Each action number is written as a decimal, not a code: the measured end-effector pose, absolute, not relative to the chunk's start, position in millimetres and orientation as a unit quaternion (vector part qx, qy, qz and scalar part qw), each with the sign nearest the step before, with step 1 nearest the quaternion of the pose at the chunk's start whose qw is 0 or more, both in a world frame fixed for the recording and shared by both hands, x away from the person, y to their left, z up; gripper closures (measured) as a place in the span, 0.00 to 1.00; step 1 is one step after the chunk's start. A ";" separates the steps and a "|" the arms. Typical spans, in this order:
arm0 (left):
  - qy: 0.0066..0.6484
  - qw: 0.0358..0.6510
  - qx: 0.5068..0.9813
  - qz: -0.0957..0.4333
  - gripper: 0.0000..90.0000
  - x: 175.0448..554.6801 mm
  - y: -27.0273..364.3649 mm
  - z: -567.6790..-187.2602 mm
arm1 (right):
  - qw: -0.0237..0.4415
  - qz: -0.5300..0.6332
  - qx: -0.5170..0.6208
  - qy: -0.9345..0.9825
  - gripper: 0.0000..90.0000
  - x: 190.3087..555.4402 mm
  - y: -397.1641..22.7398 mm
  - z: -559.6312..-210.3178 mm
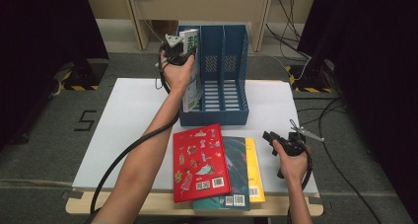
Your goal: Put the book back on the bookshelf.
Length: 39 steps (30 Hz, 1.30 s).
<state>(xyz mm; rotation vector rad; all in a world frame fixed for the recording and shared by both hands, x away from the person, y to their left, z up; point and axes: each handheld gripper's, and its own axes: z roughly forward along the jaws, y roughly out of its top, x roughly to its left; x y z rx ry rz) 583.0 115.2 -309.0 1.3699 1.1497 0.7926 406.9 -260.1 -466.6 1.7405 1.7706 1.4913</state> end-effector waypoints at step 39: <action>0.428 0.597 0.540 0.411 0.81 572.6 110.0 -337.3 | 0.121 0.510 0.593 0.611 0.69 406.9 -262.3 -467.9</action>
